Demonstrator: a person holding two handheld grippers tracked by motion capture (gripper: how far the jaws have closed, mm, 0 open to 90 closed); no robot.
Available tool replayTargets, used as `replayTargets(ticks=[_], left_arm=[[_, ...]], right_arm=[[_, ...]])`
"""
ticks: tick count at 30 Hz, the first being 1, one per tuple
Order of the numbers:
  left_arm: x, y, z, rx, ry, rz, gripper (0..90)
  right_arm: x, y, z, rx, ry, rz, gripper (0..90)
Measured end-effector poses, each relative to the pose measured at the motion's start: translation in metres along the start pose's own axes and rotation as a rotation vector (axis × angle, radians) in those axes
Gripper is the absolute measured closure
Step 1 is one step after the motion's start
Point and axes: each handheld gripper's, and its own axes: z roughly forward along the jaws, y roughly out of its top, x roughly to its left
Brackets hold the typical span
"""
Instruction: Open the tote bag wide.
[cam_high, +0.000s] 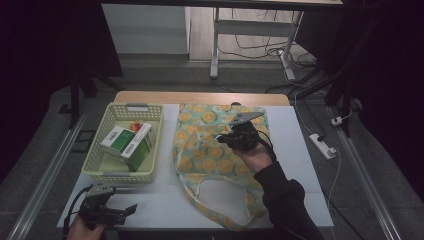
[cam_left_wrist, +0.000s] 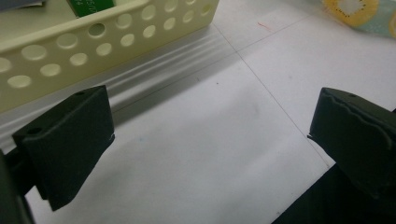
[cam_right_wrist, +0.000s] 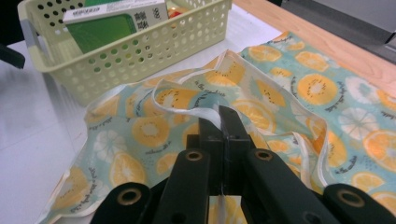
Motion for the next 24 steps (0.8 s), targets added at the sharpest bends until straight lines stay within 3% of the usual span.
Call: replayTargets(ticks=[18,24], left_arm=[[0.001,0.0,0.0,-0.008,0.001,-0.014,0.0],[0.003,-0.001,-0.001,-0.01,0.012,-0.036,0.0]], right_arm=[[-0.009,0.013,-0.017,-0.066,-0.044,0.004,90.0],[-0.008,0.011,-0.016,-0.061,-0.047,0.001,90.0]])
